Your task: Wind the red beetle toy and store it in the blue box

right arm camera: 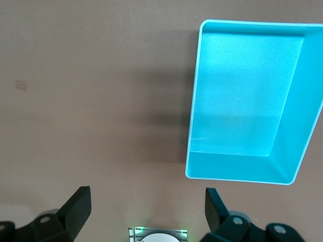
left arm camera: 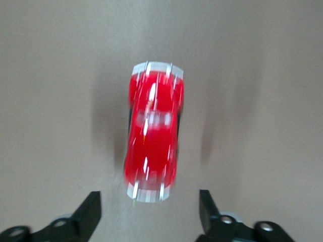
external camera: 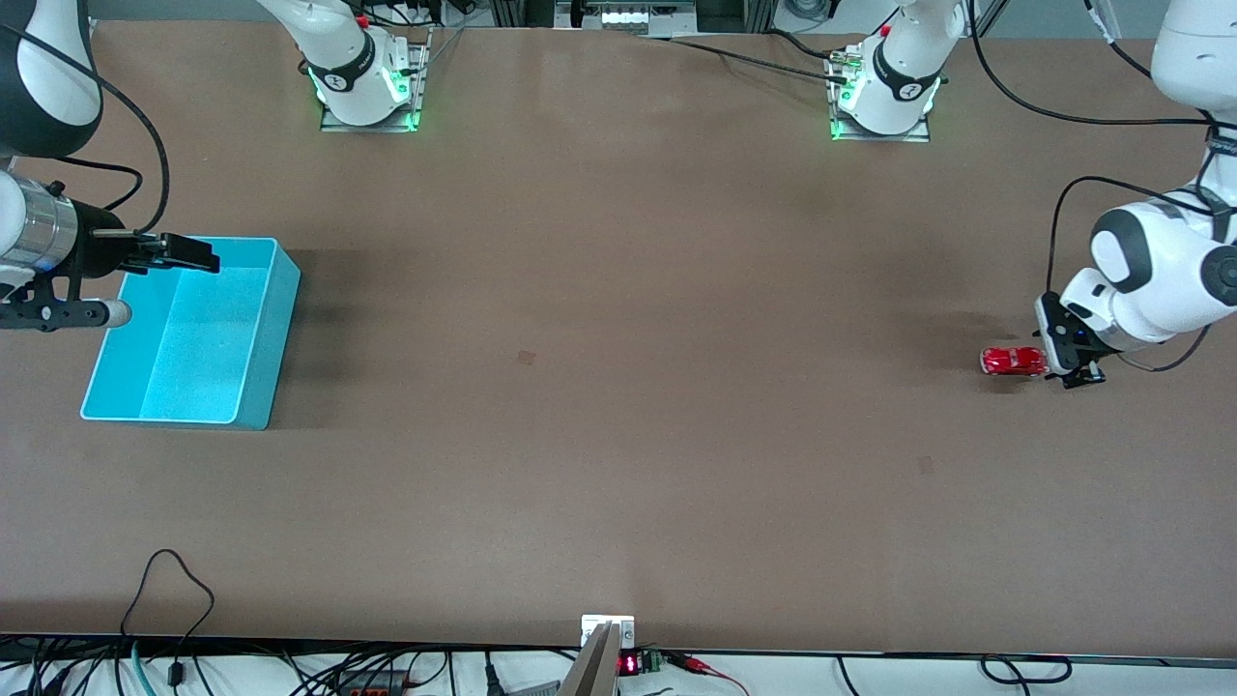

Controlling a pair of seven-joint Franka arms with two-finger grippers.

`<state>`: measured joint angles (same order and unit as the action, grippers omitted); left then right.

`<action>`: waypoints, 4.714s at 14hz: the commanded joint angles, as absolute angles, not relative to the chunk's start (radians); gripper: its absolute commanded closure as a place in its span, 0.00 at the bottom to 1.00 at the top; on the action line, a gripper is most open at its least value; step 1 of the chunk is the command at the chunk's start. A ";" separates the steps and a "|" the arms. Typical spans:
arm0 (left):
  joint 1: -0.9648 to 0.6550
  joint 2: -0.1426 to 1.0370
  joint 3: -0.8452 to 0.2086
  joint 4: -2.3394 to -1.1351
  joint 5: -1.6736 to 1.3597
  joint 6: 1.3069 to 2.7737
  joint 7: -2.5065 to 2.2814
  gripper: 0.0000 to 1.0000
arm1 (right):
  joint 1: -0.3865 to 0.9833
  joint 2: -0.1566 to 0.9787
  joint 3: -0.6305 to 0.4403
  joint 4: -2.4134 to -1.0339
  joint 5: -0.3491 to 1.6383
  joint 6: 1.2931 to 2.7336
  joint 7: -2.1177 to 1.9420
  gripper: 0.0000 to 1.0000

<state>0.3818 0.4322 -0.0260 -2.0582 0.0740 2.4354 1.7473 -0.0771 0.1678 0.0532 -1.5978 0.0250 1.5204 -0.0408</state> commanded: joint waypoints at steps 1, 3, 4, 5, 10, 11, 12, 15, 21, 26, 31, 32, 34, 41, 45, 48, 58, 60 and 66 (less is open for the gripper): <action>0.388 0.338 -0.051 -1.993 0.078 2.227 1.682 0.00 | -0.083 0.169 0.058 -1.594 0.041 1.508 -0.048 0.00; 0.388 0.305 -0.060 -1.933 0.078 2.111 1.602 0.00 | -0.083 0.169 0.058 -1.594 0.041 1.508 -0.048 0.00; 0.388 0.287 -0.072 -1.910 0.078 2.067 1.560 0.00 | -0.083 0.169 0.058 -1.594 0.041 1.508 -0.048 0.00; 0.388 0.264 -0.086 -1.881 0.081 2.018 1.516 0.00 | -0.083 0.169 0.058 -1.594 0.041 1.508 -0.048 0.00; 0.388 0.252 -0.175 -1.734 0.086 1.766 1.274 0.00 | -0.083 0.169 0.058 -1.594 0.041 1.506 -0.048 0.00; 0.388 0.253 -0.193 -1.691 0.086 1.706 1.214 0.00 | -0.083 0.169 0.058 -1.594 0.041 1.506 -0.048 0.00; 0.387 0.252 -0.224 -1.649 0.086 1.640 1.128 0.00 | -0.083 0.169 0.058 -1.594 0.041 1.506 -0.048 0.00; 0.387 0.252 -0.313 -1.545 0.087 1.491 0.868 0.00 | -0.083 0.169 0.058 -1.594 0.041 1.508 -0.048 0.00; 0.261 0.198 -0.272 -1.494 0.078 1.434 0.534 0.00 | -0.084 0.167 0.058 -1.594 0.043 1.506 -0.046 0.00; 0.077 0.080 -0.092 -1.567 -0.004 1.523 0.137 0.00 | -0.083 0.169 0.058 -1.603 0.078 1.471 -0.046 0.00; -0.051 -0.028 0.063 -1.739 -0.009 1.713 0.040 0.00 | -0.060 0.161 0.063 -1.760 0.075 1.618 -0.106 0.00; -0.046 -0.018 0.061 -1.729 -0.011 1.709 0.041 0.00 | -0.061 0.132 0.081 -1.838 0.075 1.693 -0.110 0.00; -0.046 -0.017 0.057 -1.724 -0.009 1.709 0.037 0.00 | -0.063 0.072 0.116 -1.998 0.066 1.851 -0.139 0.00; -0.058 -0.006 0.052 -1.690 -0.003 1.684 0.006 0.00 | -0.135 0.149 0.147 -2.169 0.051 2.164 -1.054 0.00; -0.058 -0.006 0.038 -1.690 0.003 1.683 0.005 0.00 | -0.127 0.179 0.159 -2.256 -0.059 2.326 -1.167 0.00; -0.057 -0.006 0.038 -1.690 0.006 1.671 0.005 0.00 | -0.129 0.213 0.169 -2.301 -0.121 2.457 -1.213 0.00; -0.057 -0.006 0.038 -1.690 0.006 1.667 0.005 0.00 | -0.158 0.336 0.169 -2.303 -0.123 2.658 -1.465 0.00; -0.057 -0.006 0.038 -1.690 0.006 1.666 0.005 0.00 | -0.164 0.345 0.169 -2.303 -0.123 2.672 -1.488 0.00; -0.057 -0.006 0.038 -1.690 0.006 1.666 0.005 0.00 | -0.173 0.350 0.169 -2.301 -0.123 2.674 -1.491 0.95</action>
